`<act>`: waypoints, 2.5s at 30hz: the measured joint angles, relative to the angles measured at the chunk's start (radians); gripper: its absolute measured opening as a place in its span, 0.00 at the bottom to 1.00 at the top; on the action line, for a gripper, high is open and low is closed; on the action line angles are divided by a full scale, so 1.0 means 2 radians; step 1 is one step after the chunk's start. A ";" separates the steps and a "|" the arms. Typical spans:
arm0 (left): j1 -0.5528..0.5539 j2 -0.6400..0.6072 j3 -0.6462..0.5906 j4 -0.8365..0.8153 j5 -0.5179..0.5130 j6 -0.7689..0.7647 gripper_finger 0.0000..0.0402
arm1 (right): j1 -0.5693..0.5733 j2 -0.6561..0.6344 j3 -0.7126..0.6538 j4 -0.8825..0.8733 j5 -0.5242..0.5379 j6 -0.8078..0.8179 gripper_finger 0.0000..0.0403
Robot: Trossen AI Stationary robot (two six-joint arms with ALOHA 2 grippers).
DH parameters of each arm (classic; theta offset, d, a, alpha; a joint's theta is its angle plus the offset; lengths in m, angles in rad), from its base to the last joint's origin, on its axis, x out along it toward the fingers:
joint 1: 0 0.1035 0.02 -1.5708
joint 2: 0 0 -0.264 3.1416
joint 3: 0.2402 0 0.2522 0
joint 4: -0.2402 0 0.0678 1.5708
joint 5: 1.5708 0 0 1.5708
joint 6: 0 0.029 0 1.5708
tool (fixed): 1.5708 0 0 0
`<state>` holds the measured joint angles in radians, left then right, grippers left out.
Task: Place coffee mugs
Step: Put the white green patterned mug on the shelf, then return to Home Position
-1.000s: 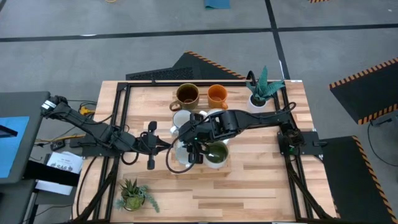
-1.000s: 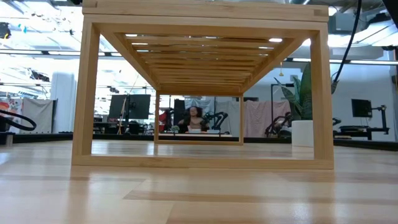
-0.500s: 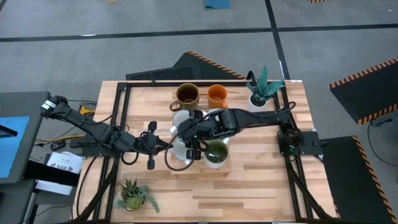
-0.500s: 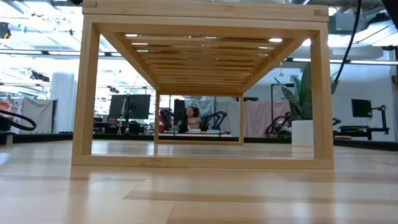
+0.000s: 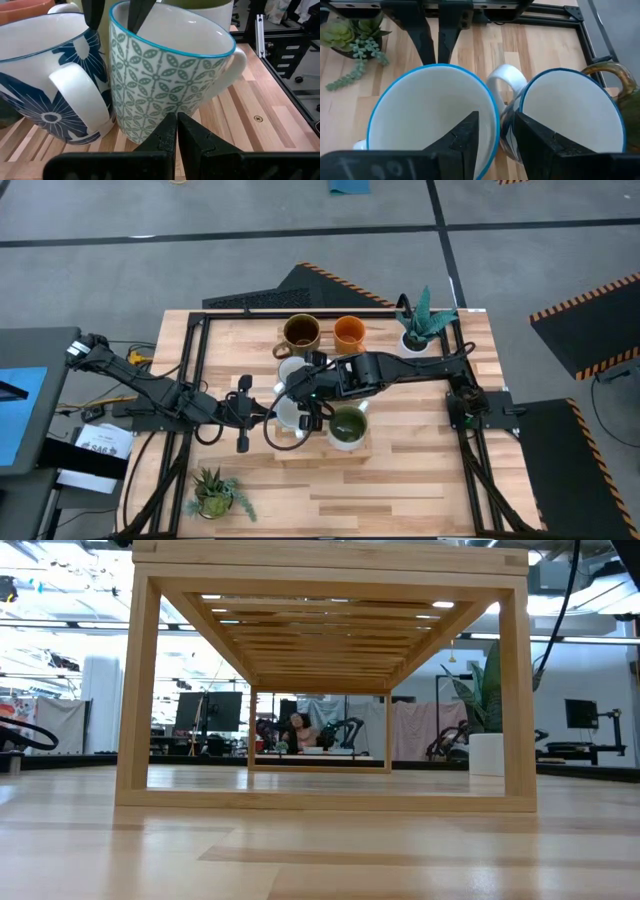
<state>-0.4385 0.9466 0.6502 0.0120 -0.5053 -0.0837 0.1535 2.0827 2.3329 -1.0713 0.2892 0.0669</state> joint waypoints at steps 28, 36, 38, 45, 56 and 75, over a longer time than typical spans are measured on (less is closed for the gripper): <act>0.000 0.000 0.000 0.014 -0.034 0.025 0.00 | -0.002 -0.023 0.012 -0.024 0.043 -0.091 0.37; 0.000 0.000 0.000 0.019 -0.055 0.038 0.00 | -0.002 -0.044 0.011 -0.031 0.053 -0.105 0.37; 0.000 0.000 0.000 0.026 -0.055 0.038 0.00 | -0.002 -0.048 0.011 -0.028 0.053 -0.105 0.37; 0.000 0.000 0.000 0.041 -0.049 0.041 0.00 | -0.002 -0.064 0.012 -0.043 0.053 -0.103 0.37; 0.000 0.000 0.000 0.043 -0.053 0.052 0.00 | -0.004 -0.075 0.010 -0.105 0.053 -0.085 0.37; 0.003 -0.064 0.000 -0.020 -0.055 0.080 0.00 | -0.020 -0.074 0.009 -0.190 0.053 -0.058 0.37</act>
<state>-0.4332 0.8189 0.6506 -0.0281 -0.6147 0.0771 0.1143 1.9343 2.3512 -1.4521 0.3946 -0.0488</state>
